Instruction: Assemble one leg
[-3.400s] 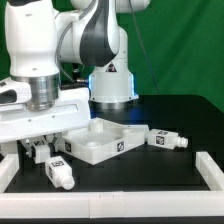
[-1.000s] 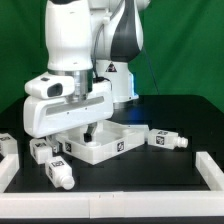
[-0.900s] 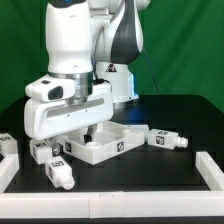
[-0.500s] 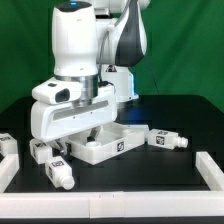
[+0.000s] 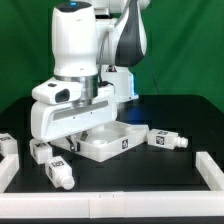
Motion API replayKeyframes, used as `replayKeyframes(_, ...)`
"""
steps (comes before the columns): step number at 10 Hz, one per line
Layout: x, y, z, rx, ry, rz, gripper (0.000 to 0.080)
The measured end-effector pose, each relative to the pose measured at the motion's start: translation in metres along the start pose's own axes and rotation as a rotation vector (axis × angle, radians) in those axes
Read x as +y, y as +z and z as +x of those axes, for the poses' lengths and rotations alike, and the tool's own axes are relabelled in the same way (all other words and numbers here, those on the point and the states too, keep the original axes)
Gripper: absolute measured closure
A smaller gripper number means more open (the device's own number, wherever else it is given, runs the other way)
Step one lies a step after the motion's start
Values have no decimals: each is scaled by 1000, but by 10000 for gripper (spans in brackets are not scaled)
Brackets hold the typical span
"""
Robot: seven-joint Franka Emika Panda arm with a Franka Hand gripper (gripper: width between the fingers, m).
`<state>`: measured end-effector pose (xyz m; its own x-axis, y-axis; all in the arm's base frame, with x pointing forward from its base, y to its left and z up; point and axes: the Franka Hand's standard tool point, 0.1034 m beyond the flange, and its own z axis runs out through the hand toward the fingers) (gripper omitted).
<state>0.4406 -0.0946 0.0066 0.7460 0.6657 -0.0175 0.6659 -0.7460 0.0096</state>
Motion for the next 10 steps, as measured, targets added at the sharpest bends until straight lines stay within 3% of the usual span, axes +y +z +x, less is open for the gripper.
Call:
replayKeyframes(3, 18, -19, -12, 12, 54, -22, 746)
replayKeyframes(5, 25, -53, -6, 11, 156, 0, 746)
replayKeyframes(7, 24, -68, 19, 0, 317, 23, 746)
replayKeyframes(8, 24, -73, 37, 2, 373, 21, 745)
replayKeyframes(10, 26, -68, 85, -10, 504, 22, 745)
